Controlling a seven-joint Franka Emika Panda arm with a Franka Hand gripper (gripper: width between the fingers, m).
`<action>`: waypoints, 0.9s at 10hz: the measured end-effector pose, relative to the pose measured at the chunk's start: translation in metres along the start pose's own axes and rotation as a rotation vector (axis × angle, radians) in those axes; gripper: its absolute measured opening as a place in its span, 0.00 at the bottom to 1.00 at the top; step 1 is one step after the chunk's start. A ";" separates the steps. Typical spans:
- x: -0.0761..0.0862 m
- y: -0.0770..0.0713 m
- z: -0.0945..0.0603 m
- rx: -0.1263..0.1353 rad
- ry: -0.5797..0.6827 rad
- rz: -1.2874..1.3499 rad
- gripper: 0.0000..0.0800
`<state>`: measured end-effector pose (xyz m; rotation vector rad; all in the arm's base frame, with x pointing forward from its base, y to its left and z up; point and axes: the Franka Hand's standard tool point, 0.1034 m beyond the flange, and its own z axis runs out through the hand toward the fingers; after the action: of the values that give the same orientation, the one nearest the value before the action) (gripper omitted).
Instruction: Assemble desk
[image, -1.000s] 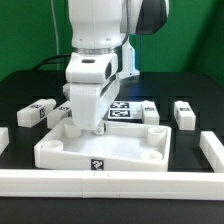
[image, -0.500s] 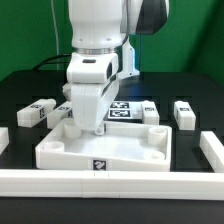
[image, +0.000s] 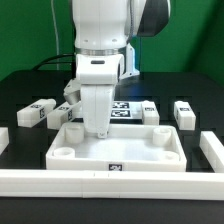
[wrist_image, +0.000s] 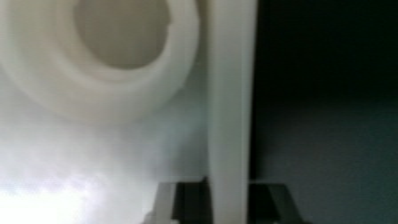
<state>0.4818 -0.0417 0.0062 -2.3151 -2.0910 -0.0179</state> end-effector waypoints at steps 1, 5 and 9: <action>0.000 0.000 0.000 0.000 0.000 0.000 0.07; 0.015 0.013 0.000 0.001 0.010 -0.023 0.07; 0.040 0.025 0.000 0.008 0.028 -0.049 0.08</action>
Offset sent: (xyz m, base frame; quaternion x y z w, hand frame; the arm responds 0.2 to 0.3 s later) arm 0.0228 0.0223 -0.0058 0.0014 0.0126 -0.0345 0.9993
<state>0.5109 -0.0045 0.0065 -2.2455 -2.1301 -0.0420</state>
